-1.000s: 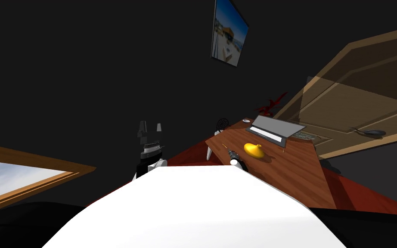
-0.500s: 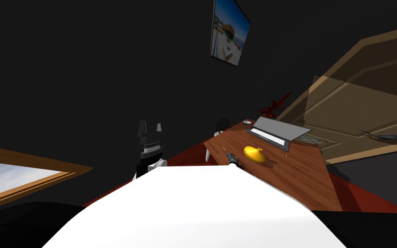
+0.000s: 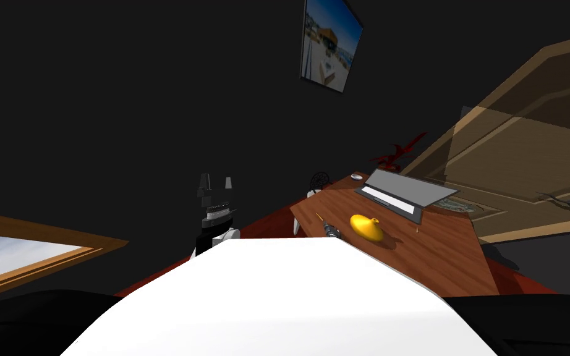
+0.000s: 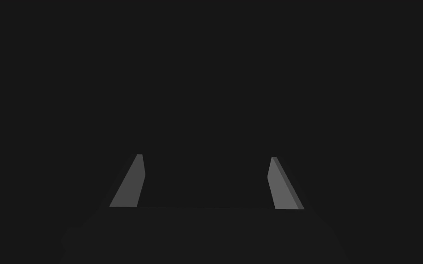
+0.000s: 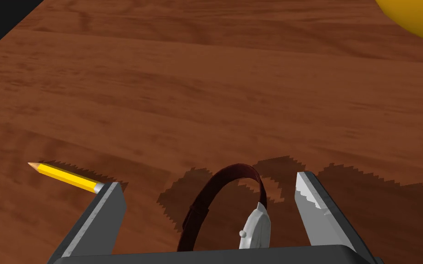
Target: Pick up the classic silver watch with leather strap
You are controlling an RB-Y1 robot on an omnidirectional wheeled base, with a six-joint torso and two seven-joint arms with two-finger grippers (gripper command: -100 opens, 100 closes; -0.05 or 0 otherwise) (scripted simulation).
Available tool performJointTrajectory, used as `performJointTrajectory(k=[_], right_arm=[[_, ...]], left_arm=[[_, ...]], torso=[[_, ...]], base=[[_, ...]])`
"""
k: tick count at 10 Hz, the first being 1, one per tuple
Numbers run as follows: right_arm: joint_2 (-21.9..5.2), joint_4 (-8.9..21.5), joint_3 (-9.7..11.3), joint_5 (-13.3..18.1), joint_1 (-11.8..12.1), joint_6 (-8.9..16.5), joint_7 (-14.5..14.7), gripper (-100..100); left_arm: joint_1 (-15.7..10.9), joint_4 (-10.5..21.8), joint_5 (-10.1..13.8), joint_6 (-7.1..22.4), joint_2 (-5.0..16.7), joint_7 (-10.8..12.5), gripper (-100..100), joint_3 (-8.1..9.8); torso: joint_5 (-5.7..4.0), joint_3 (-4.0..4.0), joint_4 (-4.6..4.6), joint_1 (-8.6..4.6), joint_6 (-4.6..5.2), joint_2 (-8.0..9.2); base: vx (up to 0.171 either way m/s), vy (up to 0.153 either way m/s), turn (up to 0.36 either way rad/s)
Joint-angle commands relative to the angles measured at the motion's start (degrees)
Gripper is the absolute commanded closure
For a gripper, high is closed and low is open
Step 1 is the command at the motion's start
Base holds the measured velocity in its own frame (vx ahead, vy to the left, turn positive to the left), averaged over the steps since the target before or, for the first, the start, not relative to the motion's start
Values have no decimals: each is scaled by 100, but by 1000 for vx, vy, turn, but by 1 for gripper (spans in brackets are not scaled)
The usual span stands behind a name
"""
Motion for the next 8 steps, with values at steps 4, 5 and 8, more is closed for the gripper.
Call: performJointTrajectory(k=[4, 5, 8], right_arm=[[162, -351, 3, -156, 260, -48, 289, 100], [162, -349, 4, -155, 259, -48, 286, 100], [164, -354, -2, -162, 259, -51, 276, 100]], left_arm=[[0, 0, 0, 0, 0, 0, 0, 0], [0, 0, 0, 0, -1, 0, 0, -1], [0, 0, 0, 0, -1, 0, 0, -1]], torso=[[3, 3, 1, 14, 0, 6], [4, 6, 2, 22, -1, 10], [2, 2, 0, 25, -7, 7]], base=[[23, -44, 16], [0, -4, -14], [0, 0, 0]])
